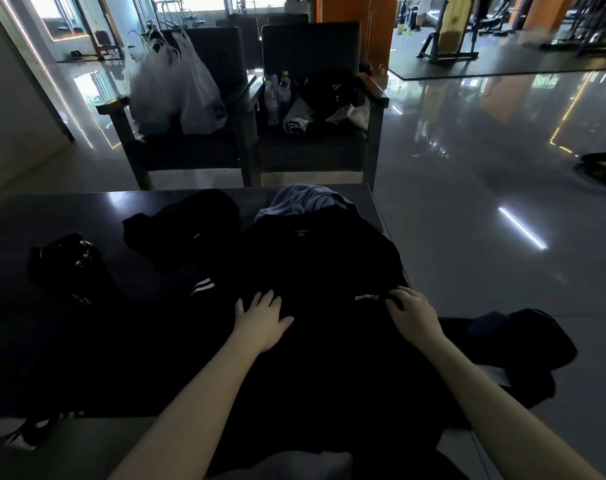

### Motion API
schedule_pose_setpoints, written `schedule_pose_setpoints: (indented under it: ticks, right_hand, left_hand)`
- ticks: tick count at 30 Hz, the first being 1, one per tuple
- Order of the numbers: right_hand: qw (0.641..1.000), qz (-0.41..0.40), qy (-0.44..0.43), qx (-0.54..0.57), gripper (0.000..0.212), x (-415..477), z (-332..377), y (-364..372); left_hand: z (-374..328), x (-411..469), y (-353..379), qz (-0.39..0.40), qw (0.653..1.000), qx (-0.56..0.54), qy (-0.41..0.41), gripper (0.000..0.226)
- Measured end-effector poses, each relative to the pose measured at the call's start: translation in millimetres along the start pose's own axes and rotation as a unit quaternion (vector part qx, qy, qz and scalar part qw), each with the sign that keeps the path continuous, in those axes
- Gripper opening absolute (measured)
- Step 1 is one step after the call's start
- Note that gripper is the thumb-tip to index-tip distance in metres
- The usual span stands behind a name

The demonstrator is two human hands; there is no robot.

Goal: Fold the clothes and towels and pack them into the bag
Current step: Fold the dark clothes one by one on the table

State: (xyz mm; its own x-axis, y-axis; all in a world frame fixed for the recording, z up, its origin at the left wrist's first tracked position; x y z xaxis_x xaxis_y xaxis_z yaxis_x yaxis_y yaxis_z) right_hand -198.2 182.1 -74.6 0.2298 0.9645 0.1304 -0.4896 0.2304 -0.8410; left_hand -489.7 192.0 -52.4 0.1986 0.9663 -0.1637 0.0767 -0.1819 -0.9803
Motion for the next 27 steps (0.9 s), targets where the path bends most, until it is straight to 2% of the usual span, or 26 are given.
schedule_pose_setpoints:
  ticks: [2, 5, 9, 13, 16, 18, 22, 25, 27]
  right_hand:
    - [0.997, -0.033, 0.039, 0.064, 0.04, -0.5, -6.1, -6.1]
    - [0.981, -0.061, 0.115, 0.143, 0.043, 13.3, -17.8, -16.2]
    - [0.963, -0.036, 0.159, 0.216, 0.041, 44.7, -34.5, -12.3]
    - [0.945, -0.007, 0.173, 0.277, 0.041, 73.0, -41.8, 7.2]
    - [0.914, 0.03, 0.193, 0.356, 0.039, 87.4, -46.6, 24.8]
    - [0.896, 0.035, 0.201, 0.394, 0.037, 95.9, -50.2, 31.2]
    - [0.885, 0.036, 0.199, 0.42, 0.039, 109.3, -55.0, 34.3]
    - [0.879, 0.038, 0.19, 0.436, 0.031, 117.5, -56.7, 35.2]
    - [0.883, 0.039, 0.179, 0.432, 0.02, 120.4, -57.9, 36.2]
  left_hand:
    - [-10.0, 3.4, -2.0, -0.021, 1.0, 0.001, -0.005, 0.061]
    - [-32.8, 20.3, -15.6, -0.093, 0.995, -0.008, 0.02, 0.053]
    - [-80.1, 59.3, -43.2, -0.182, 0.981, -0.031, 0.064, 0.047]
    - [-126.7, 109.3, -54.9, -0.226, 0.966, -0.049, 0.115, 0.048]
    - [-147.5, 144.2, -52.8, -0.217, 0.966, -0.022, 0.141, 0.051]
    - [-153.1, 161.9, -47.4, -0.178, 0.972, 0.013, 0.153, 0.053]
    - [-149.2, 185.1, -39.0, -0.115, 0.98, 0.037, 0.157, 0.062]
    - [-148.5, 197.1, -37.3, -0.129, 0.978, 0.033, 0.16, 0.068]
    - [-152.4, 204.7, -37.6, -0.141, 0.976, 0.033, 0.163, 0.064]
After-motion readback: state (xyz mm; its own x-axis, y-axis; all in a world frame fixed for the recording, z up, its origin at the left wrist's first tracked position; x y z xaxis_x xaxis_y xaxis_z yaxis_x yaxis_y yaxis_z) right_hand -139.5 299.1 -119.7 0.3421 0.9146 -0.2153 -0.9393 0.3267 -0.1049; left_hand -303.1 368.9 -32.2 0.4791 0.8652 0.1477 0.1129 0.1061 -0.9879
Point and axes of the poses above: each hand's wrist, its own x-axis towards the middle knuckle, its own y-axis out of the palm, z = x × y, the point moved 2 cm from there along x, towards the middle knuckle, and after that the axes turned 13 degrees about -z, right-handed, at the moved point
